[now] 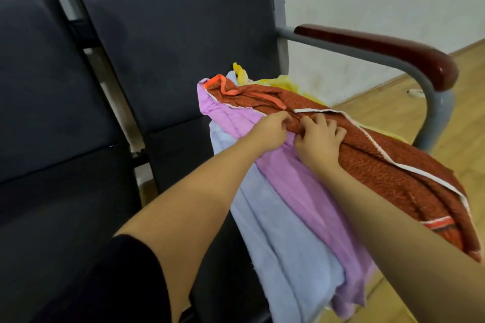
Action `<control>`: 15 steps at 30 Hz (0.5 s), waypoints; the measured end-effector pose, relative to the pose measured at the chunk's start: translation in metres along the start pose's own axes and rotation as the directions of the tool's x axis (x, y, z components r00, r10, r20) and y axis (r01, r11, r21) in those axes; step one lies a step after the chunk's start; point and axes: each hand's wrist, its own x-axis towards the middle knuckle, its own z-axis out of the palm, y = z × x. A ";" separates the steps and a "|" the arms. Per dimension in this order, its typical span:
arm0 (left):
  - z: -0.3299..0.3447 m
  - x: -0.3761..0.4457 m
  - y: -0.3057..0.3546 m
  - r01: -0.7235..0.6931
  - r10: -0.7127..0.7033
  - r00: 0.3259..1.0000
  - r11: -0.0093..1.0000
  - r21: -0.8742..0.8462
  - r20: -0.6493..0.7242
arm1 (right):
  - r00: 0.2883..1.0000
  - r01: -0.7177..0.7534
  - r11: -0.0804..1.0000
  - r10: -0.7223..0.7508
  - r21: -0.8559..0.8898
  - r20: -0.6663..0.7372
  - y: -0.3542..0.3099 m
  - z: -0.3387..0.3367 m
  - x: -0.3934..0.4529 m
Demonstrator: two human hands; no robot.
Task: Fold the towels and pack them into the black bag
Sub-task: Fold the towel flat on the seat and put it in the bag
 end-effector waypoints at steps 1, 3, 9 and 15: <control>0.005 0.002 -0.005 -0.002 0.002 1.000 1.000 -0.004 -0.007 | 0.999 0.010 0.998 -0.008 0.060 -0.032 0.002 0.002 0.000; 0.015 0.004 -0.017 -0.034 0.036 0.998 0.999 0.029 -0.045 | 0.994 0.038 0.980 -0.017 0.196 -0.107 0.005 0.001 -0.003; 0.007 -0.014 -0.028 -0.007 0.006 0.986 1.000 -0.006 -0.164 | 0.931 0.305 0.904 -0.217 0.301 -0.293 -0.010 -0.016 -0.012; -0.031 -0.056 -0.023 -0.016 -0.038 0.956 0.983 -0.181 -0.290 | 0.896 0.422 0.821 -0.314 0.384 -0.313 -0.041 -0.046 -0.030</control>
